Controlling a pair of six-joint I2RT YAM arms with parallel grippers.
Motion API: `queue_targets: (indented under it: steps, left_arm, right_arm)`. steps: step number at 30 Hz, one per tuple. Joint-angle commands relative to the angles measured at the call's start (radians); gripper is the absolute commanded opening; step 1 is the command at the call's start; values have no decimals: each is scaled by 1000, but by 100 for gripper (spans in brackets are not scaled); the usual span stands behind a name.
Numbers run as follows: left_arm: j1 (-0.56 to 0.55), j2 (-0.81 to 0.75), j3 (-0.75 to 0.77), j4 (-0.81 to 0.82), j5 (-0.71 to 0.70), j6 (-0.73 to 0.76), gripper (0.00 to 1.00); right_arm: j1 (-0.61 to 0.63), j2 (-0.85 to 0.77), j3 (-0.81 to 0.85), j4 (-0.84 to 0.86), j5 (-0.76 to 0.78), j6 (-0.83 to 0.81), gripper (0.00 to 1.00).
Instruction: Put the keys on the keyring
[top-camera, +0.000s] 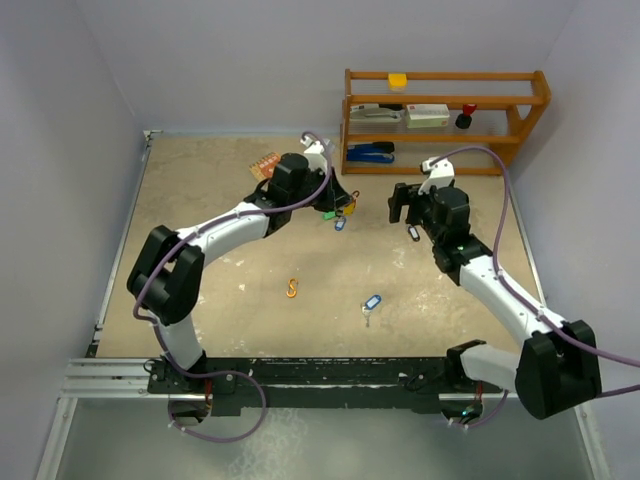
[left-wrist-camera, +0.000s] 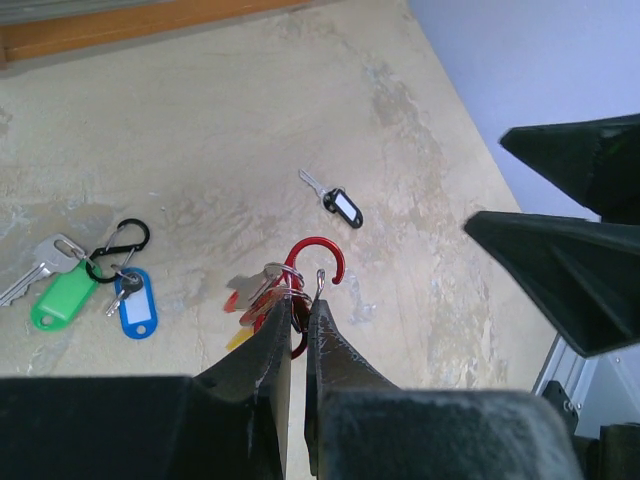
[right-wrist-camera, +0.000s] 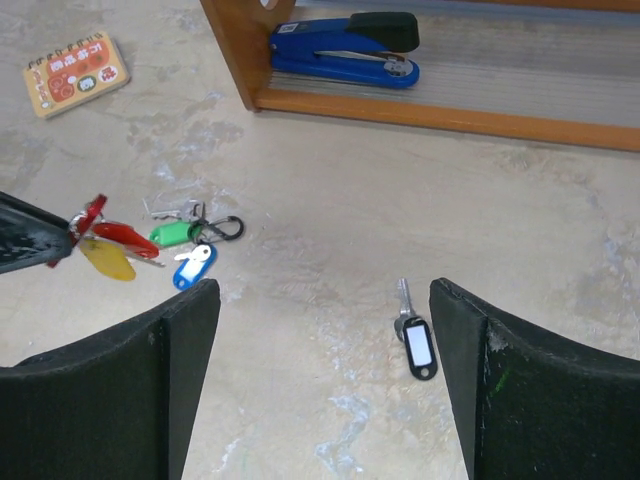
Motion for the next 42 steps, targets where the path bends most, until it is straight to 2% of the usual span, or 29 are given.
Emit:
queue_targets:
  steps: [1,6,16,29,42]
  left_arm:
    - [4,34,21,65,-24,-40,0]
    - [5,58,21,97,-20,-76,0]
    - [5,144,16,264,41,-208,0]
    - [3,279,25,476,94,-398,10]
    - [2,344,42,539,106,-449,23]
  right_arm:
    - [0,-76,-4,-42,30,77,89]
    - [0,-111,3,-81,21,86,89]
    - [0,-171,-13,-106,33,73,89]
    - [-1,-254,-20,-122,62,56,89]
    - [0,-254,-22,-127,61,46,89]
